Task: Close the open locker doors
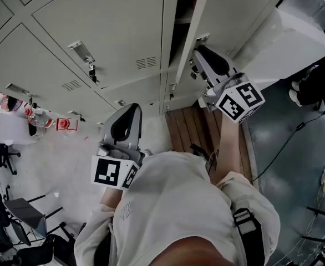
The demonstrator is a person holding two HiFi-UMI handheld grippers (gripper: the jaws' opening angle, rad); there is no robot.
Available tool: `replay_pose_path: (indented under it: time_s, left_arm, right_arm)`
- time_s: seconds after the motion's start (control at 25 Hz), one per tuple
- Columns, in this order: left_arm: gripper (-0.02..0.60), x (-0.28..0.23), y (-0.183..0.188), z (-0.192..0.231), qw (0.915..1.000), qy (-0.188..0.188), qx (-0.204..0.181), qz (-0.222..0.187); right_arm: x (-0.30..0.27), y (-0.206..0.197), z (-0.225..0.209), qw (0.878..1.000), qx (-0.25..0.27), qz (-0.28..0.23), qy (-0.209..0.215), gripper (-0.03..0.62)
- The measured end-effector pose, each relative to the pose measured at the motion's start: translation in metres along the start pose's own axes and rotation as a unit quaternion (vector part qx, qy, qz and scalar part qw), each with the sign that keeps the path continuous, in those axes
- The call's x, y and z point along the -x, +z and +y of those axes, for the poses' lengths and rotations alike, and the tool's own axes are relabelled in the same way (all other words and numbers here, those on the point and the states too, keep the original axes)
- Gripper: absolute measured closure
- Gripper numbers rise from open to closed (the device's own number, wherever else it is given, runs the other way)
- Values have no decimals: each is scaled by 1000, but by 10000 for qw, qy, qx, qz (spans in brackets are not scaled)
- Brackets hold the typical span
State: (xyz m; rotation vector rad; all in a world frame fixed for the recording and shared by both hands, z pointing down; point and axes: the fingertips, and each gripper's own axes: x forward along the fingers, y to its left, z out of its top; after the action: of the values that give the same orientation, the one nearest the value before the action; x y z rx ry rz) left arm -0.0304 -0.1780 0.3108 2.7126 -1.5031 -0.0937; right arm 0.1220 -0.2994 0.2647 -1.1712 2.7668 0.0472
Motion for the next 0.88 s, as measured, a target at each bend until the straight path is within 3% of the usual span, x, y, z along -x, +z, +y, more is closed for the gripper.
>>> replay_pose_path:
  time_s: [0.4, 0.88]
  left_arm:
    - [572, 6, -2, 18, 9999, 150, 13, 17]
    - [574, 11, -2, 35, 9996, 269, 46, 22]
  right_arm:
    - [-49, -12, -14, 9872, 1313, 538, -732, 536]
    - [-71, -14, -27, 9795, 1560, 627, -1108, 548]
